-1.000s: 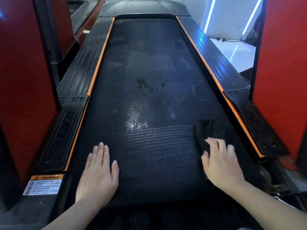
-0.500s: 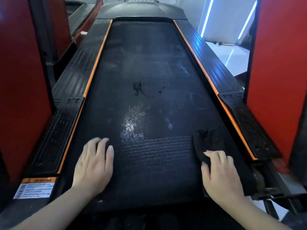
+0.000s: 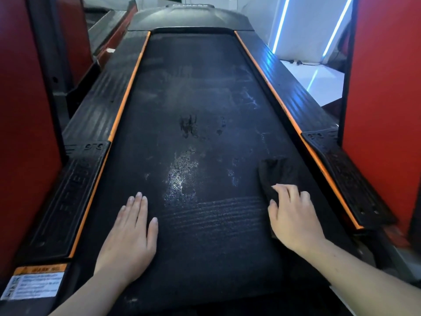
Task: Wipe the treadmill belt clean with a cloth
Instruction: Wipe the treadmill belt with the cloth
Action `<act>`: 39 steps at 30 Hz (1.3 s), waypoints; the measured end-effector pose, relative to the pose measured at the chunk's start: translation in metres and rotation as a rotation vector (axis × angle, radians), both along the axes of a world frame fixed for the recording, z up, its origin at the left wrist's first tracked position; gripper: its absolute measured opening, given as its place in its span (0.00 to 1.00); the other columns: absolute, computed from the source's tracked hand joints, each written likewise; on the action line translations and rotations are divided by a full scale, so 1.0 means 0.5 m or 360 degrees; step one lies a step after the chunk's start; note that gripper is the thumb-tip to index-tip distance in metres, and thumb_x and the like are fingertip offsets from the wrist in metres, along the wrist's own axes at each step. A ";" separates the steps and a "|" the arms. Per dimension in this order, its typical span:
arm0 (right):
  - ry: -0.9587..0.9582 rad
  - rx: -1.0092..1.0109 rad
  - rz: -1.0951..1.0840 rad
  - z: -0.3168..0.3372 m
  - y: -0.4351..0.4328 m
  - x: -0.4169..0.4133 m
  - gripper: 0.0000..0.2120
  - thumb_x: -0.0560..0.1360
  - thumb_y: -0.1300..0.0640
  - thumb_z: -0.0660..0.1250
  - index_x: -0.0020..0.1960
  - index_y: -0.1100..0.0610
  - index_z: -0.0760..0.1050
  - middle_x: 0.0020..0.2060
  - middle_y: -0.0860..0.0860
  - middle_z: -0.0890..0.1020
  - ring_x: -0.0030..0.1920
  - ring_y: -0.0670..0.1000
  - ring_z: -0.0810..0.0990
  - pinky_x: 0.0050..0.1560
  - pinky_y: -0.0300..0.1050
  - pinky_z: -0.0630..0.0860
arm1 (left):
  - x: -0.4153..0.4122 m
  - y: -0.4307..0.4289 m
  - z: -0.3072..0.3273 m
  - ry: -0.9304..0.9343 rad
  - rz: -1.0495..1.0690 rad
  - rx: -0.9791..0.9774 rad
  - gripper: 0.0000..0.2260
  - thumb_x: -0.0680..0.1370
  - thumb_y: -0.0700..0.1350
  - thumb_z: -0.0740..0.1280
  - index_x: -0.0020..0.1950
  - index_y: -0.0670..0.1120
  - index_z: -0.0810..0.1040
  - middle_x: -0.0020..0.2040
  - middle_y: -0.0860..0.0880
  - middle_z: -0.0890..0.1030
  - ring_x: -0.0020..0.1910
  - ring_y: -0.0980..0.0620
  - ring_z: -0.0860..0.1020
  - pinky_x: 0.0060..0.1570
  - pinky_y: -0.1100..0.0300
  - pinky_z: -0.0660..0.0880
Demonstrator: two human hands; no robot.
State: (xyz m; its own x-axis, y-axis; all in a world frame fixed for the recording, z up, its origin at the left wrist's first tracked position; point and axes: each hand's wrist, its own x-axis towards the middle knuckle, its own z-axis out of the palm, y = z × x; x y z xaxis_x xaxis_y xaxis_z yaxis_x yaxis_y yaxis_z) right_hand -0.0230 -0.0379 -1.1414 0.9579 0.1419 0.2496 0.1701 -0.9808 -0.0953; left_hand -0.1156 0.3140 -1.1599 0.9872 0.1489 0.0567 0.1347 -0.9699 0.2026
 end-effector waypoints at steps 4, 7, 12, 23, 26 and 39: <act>-0.0072 -0.0003 0.0017 -0.008 -0.007 -0.020 0.20 0.77 0.51 0.64 0.66 0.59 0.75 0.62 0.54 0.77 0.48 0.56 0.75 0.52 0.52 0.77 | -0.009 0.002 -0.005 0.0012 -0.0006 0.0012 0.33 0.79 0.60 0.36 0.79 0.43 0.43 0.81 0.50 0.42 0.78 0.57 0.37 0.77 0.58 0.39; -0.0099 -0.0008 0.0028 -0.008 -0.009 -0.034 0.19 0.76 0.53 0.66 0.65 0.59 0.76 0.61 0.54 0.78 0.46 0.56 0.75 0.49 0.52 0.78 | -0.017 0.000 -0.007 0.0011 -0.0007 0.0013 0.33 0.79 0.60 0.37 0.80 0.43 0.45 0.81 0.49 0.43 0.78 0.57 0.37 0.77 0.58 0.38; -0.0139 -0.0023 0.0043 -0.006 -0.015 -0.054 0.18 0.74 0.54 0.68 0.62 0.61 0.77 0.58 0.55 0.79 0.43 0.56 0.74 0.46 0.52 0.78 | -0.035 -0.006 -0.007 -0.0024 -0.0025 -0.0034 0.33 0.79 0.60 0.39 0.80 0.43 0.46 0.81 0.50 0.44 0.78 0.57 0.38 0.76 0.61 0.36; -0.0002 0.0038 0.0025 0.003 -0.033 -0.112 0.18 0.74 0.54 0.69 0.62 0.59 0.77 0.57 0.53 0.78 0.43 0.53 0.74 0.45 0.48 0.78 | -0.093 -0.014 -0.013 -0.0039 -0.0057 -0.0110 0.32 0.79 0.62 0.38 0.79 0.46 0.43 0.80 0.53 0.41 0.77 0.61 0.35 0.75 0.62 0.36; 0.0115 0.0152 0.0037 0.018 -0.041 -0.125 0.18 0.76 0.54 0.67 0.64 0.57 0.75 0.57 0.50 0.76 0.47 0.50 0.73 0.46 0.45 0.76 | -0.110 -0.006 -0.014 0.0008 -0.0119 -0.0110 0.33 0.79 0.63 0.39 0.79 0.46 0.44 0.81 0.52 0.42 0.78 0.60 0.36 0.75 0.62 0.37; 0.0022 0.0320 -0.0014 0.063 -0.118 -0.041 0.14 0.74 0.64 0.69 0.60 0.61 0.76 0.56 0.57 0.76 0.49 0.64 0.74 0.55 0.61 0.72 | -0.107 0.025 0.057 -0.0106 -0.0186 0.0162 0.29 0.80 0.56 0.51 0.72 0.38 0.71 0.69 0.43 0.75 0.69 0.45 0.72 0.72 0.51 0.62</act>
State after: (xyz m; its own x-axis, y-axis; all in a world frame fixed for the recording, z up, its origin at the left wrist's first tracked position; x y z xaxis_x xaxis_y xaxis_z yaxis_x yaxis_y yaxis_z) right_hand -0.0433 -0.0968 -1.1100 0.9624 0.0823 0.2588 0.1590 -0.9433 -0.2914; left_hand -0.1689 0.3264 -1.1314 0.9910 0.0237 0.1318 0.0095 -0.9942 0.1073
